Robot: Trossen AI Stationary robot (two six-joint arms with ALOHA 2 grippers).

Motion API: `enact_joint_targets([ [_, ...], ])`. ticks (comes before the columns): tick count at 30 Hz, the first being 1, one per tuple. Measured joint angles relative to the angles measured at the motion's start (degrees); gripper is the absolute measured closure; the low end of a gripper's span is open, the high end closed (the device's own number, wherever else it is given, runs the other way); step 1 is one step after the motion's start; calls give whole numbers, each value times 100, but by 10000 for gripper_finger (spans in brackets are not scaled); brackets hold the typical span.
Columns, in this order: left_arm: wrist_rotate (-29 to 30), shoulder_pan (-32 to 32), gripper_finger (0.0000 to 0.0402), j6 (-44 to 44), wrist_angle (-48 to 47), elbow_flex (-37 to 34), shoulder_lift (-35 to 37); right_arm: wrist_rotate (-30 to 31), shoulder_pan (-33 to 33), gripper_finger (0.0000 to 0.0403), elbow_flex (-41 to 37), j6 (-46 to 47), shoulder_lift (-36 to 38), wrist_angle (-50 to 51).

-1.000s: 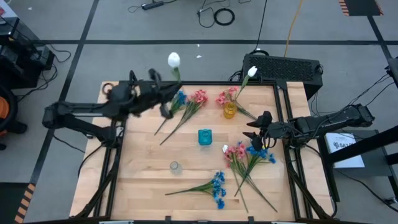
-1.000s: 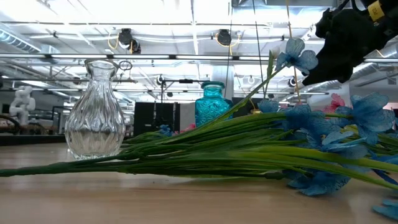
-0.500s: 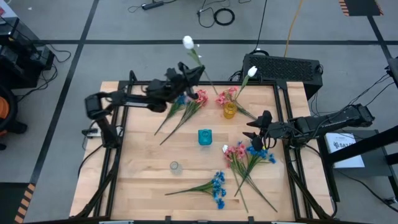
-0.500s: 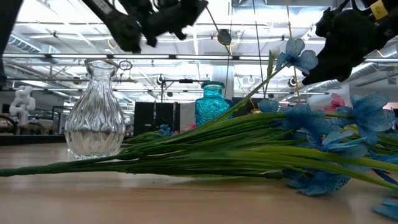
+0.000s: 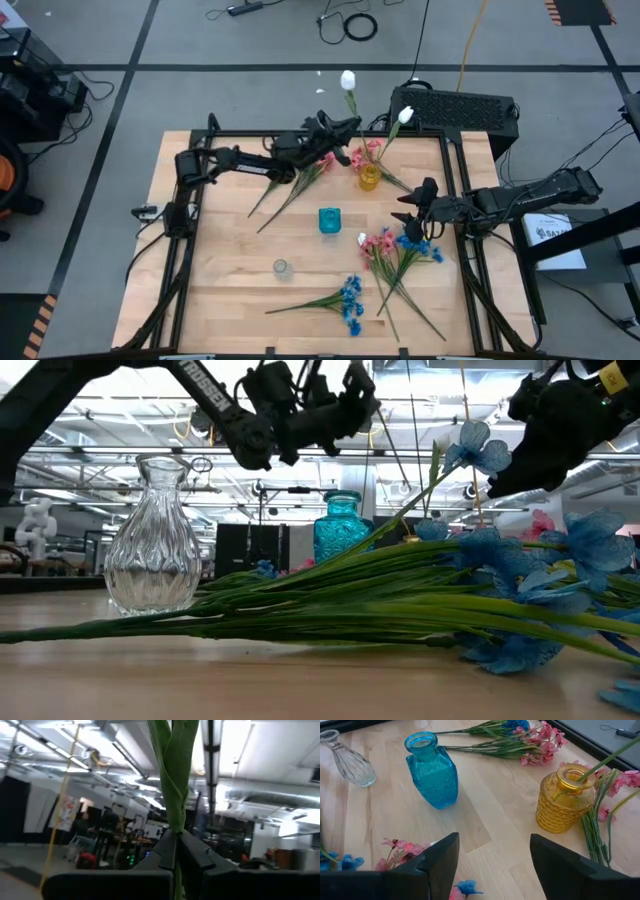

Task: Sort flowers into vase by color
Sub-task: Put the left white tulip into the yellow vase

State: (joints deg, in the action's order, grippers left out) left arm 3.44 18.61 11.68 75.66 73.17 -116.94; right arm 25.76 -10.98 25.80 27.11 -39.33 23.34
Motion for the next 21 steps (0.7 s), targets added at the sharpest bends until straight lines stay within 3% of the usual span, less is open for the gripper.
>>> enact_joint_targets([
  [21, 211, -25, 389, 259, 13, 0, -648, 0, 0, 167, 0, -36, 0, 26],
])
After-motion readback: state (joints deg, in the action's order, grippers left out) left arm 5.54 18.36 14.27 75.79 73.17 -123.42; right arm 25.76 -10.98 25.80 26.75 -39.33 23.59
